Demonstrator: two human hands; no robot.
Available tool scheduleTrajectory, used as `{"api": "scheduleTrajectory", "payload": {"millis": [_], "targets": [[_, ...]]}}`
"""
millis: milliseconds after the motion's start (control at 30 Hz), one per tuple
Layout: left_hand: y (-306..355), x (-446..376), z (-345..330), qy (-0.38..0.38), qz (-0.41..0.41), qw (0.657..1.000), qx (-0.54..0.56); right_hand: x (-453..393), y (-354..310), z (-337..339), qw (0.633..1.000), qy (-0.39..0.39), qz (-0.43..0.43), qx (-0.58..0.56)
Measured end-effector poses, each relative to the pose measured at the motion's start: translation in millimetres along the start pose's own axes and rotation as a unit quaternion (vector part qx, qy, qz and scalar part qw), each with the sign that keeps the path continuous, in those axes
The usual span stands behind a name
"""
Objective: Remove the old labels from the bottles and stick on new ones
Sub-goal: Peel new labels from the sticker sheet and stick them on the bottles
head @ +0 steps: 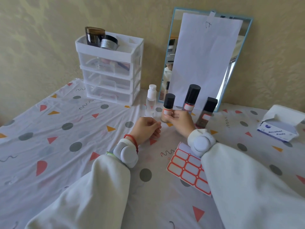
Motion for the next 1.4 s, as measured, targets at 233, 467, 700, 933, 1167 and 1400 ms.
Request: {"api": "scheduleTrajectory", "payload": {"millis": [233,467,700,933,1167,1400], "targets": [[0,-1,-2,0.0,-0.011,1.0,-0.014,31,23,35,0.999,-0.042,-0.025,-0.003],[3,1,-8,-0.025,-0.02,0.998,-0.058,64,34,63,0.993,-0.108,-0.034,0.036],[10,10,-9,-0.031,-0.014,0.997,-0.062,75,32,62,0.976,-0.187,-0.055,0.093],[20,11,-2,-0.096,-0.031,0.986,-0.13,69,11,46,0.977,-0.207,-0.049,0.024],[4,21,21,-0.054,-0.002,0.998,-0.034,47,-14,12,0.988,-0.152,0.004,-0.027],[2,26,22,-0.123,0.056,0.987,0.089,30,-8,-2,0.994,-0.104,0.024,-0.019]]}}
Point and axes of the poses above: each hand's wrist, its own x-axis away from the middle knuckle, its own z-axis out of the back of the hand, y = z × x, the point moved 3 cm from there along -x, towards the middle knuckle, and after that the axes turned 7 degrees about -x, right-handed, at the moved point
